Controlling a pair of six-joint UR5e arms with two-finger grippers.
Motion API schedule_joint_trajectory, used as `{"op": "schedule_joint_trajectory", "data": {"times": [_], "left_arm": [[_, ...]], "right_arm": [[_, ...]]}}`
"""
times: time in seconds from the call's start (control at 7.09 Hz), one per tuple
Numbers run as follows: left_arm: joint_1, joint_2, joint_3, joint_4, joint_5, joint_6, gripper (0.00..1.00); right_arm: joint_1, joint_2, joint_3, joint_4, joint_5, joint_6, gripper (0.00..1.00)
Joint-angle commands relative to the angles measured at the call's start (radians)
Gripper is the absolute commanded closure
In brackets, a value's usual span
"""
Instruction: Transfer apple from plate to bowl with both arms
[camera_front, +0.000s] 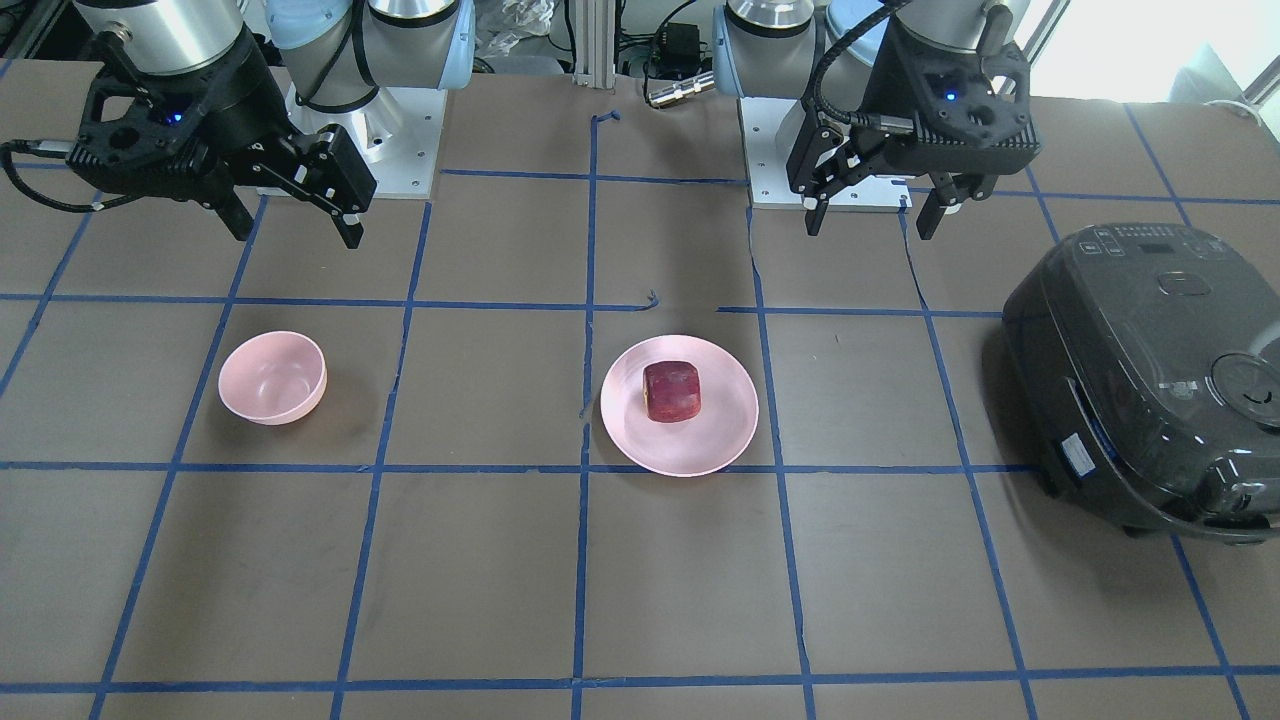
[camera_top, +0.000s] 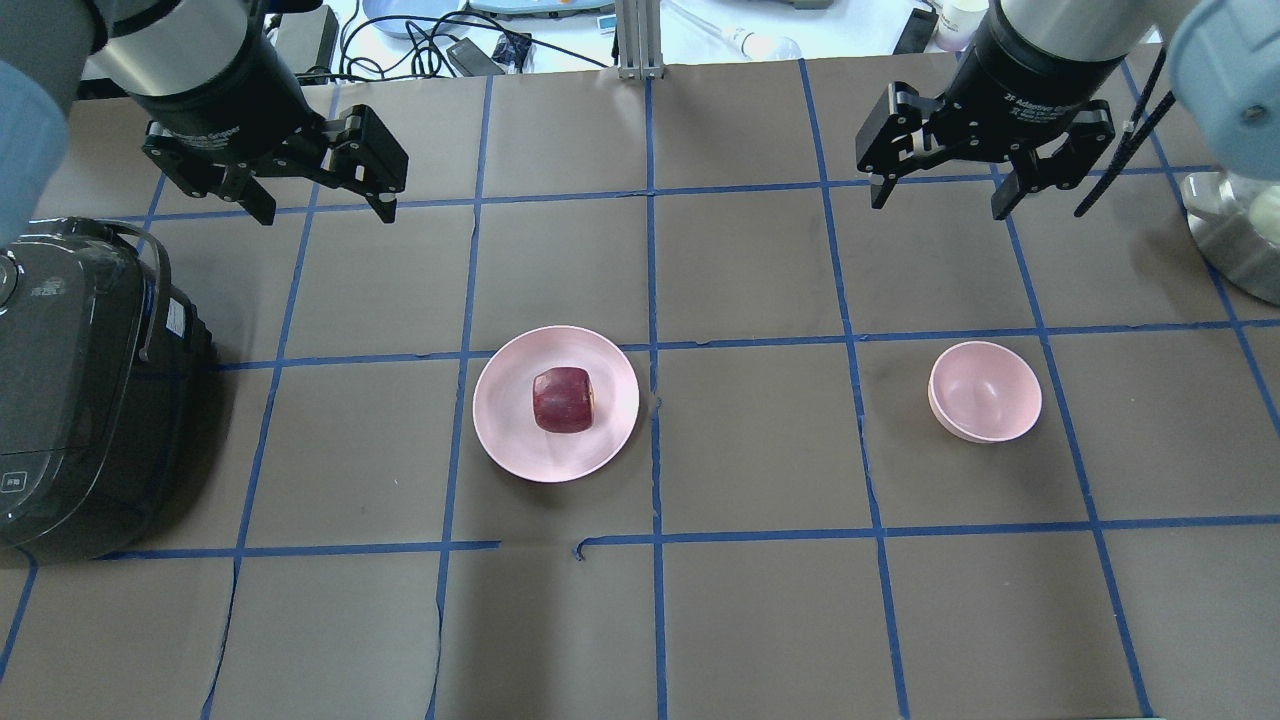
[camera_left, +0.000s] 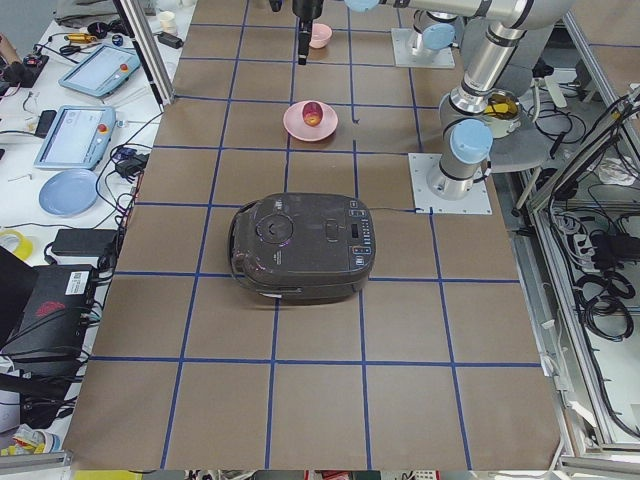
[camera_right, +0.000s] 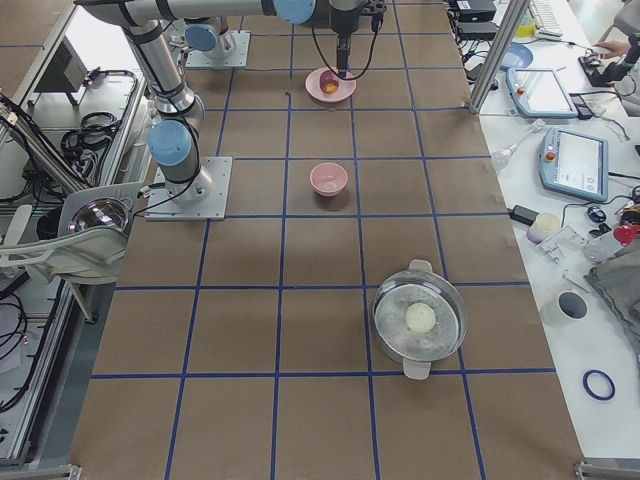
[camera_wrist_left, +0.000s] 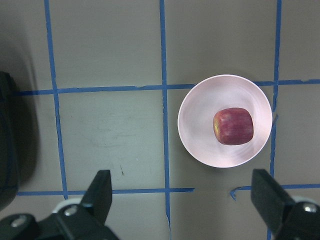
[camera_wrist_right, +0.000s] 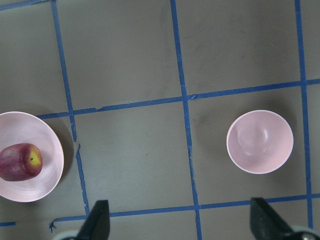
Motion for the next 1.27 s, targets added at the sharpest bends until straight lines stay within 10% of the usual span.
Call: {"op": "schedule_joint_trajectory", "data": {"times": [0.0, 1.13], "left_arm": [[0.000, 0.001, 0.001, 0.000, 0.000, 0.000, 0.00], [0.003, 0.005, 0.012, -0.011, -0.017, -0.002, 0.00]], "right_arm": [[0.000, 0.000, 0.001, 0.001, -0.001, 0.000, 0.00], [0.000, -0.006, 0.002, 0.012, -0.007, -0.009, 0.00]]}}
